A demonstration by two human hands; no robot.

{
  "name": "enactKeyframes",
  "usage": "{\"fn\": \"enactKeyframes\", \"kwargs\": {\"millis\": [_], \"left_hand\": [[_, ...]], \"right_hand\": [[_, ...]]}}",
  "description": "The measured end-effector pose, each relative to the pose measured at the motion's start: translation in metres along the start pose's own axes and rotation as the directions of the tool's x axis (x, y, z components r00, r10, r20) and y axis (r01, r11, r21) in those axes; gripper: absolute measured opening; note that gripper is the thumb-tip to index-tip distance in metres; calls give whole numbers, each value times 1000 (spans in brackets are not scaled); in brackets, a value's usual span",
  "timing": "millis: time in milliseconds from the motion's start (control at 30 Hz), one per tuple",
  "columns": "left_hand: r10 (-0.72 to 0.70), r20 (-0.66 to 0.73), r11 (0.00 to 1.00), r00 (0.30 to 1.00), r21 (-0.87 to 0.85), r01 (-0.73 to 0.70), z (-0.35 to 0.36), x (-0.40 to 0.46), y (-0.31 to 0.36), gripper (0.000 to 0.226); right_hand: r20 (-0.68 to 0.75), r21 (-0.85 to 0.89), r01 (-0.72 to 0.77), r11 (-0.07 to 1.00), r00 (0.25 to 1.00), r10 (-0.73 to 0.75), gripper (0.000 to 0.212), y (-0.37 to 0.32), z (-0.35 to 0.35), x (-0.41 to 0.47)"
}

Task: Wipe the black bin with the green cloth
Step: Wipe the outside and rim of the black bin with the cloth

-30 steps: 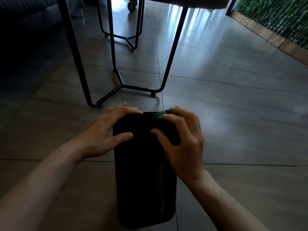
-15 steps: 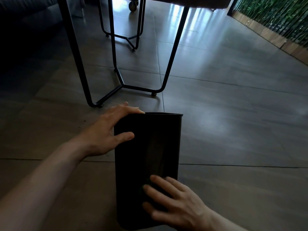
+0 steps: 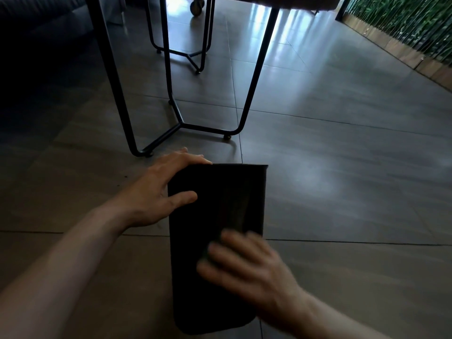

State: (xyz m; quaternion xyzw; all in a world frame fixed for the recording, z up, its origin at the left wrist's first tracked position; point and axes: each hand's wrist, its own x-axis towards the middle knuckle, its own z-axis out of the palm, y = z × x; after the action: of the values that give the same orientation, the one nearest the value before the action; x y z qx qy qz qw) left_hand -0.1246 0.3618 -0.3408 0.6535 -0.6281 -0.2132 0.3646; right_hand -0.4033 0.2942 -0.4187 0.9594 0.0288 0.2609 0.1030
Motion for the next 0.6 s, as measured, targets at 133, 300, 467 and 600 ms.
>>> {"fn": "enactKeyframes", "kwargs": {"millis": [133,300,467,600], "left_hand": [[17,27,1000,999,-11,-16,1,-1,4,63],[26,40,1000,999,-4,-26,0,-1,6,64],[22,28,1000,999,-3,-22,-1,-1,4,66],[17,1,1000,1000,7,-17,-1,0,1,66]], "right_hand": [[283,-178,362,915,909,-305,42,-28,6,-44],[-111,78,-148,986,981,156,34,32,-19,30],[-205,90,-398,913,890,408,33,65,-31,66],[22,-33,-3,999,1000,4,34,6,-6,-14]]}}
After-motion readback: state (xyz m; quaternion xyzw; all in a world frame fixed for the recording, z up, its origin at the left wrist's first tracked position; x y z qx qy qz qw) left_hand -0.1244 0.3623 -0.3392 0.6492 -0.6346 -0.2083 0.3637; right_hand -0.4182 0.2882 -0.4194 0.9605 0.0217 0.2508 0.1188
